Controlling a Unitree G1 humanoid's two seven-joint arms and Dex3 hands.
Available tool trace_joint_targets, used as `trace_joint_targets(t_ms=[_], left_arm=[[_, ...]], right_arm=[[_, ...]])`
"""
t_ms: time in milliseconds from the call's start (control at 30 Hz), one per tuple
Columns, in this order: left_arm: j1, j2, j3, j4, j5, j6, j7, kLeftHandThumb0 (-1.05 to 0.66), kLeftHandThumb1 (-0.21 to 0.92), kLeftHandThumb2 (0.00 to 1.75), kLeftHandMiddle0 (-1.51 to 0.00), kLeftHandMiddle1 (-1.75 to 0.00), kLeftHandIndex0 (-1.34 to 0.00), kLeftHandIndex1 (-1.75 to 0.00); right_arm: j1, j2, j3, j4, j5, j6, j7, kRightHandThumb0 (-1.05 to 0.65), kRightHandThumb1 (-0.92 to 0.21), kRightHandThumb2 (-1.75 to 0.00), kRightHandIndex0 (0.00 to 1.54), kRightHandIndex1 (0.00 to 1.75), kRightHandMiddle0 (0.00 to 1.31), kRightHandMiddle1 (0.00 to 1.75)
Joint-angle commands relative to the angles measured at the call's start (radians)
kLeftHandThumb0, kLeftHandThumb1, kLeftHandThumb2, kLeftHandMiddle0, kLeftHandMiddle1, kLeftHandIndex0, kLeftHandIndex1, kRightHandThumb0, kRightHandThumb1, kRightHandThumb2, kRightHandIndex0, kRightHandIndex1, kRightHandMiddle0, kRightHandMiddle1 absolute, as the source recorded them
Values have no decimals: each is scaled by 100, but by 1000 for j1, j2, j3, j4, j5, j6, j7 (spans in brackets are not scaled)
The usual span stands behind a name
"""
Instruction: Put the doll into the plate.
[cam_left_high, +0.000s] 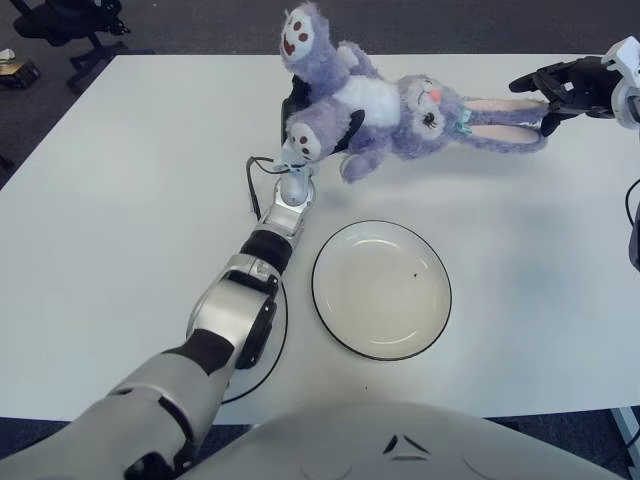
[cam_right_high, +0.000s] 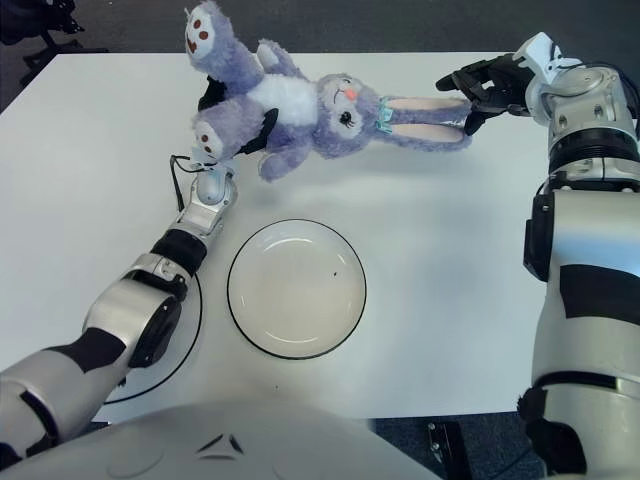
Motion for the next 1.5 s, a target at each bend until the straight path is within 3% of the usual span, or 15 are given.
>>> trace_joint_targets(t_ms=[0, 100, 233, 633, 733, 833, 1100, 1467], left_arm=[[21, 3, 55, -112, -73, 106, -41, 19, 57, 73, -90, -175, -66, -175], [33, 0, 73, -155, -79, 156, -55, 20, 56, 74, -91, -175, -66, -175], [49, 22, 122, -276, -151, 320, -64, 20, 56, 75, -91, -175, -66, -175], [75, 38, 203, -400, -231, 503, -110, 21, 55, 76, -91, -175, -63, -175], [96, 78, 247, -464, -321, 626, -145, 20, 56, 76, -90, -175, -61, -175], [105, 95, 268, -494, -359, 689, -158, 20, 58, 76, -89, -175, -59, -175], [132, 124, 302, -569, -405, 789, -166, 20, 59, 75, -89, -175, -58, -175], [187, 175, 340, -621, -452, 848, -236, 21, 60, 74, -89, -175, -58, -175]], right_arm=[[15, 10, 4, -2, 0, 0, -4, -61, -92, -65, 93, 6, 59, 11], [16, 10, 8, -3, -3, -3, -7, -60, -92, -64, 93, 6, 58, 10], [22, 14, 27, -7, -18, -19, -13, -60, -92, -63, 92, 4, 57, 9], [30, 19, 63, -14, -34, -40, -14, -60, -92, -63, 91, 3, 52, 6], [33, 19, 75, -17, -42, -50, -19, -59, -92, -63, 91, 3, 51, 6], [33, 19, 81, -17, -43, -53, -21, -59, -92, -63, 91, 2, 51, 5], [36, 19, 90, -19, -45, -57, -26, -58, -92, -63, 92, 2, 50, 5], [32, 9, 125, -27, -71, -62, -43, -58, -92, -64, 91, 1, 49, 3]])
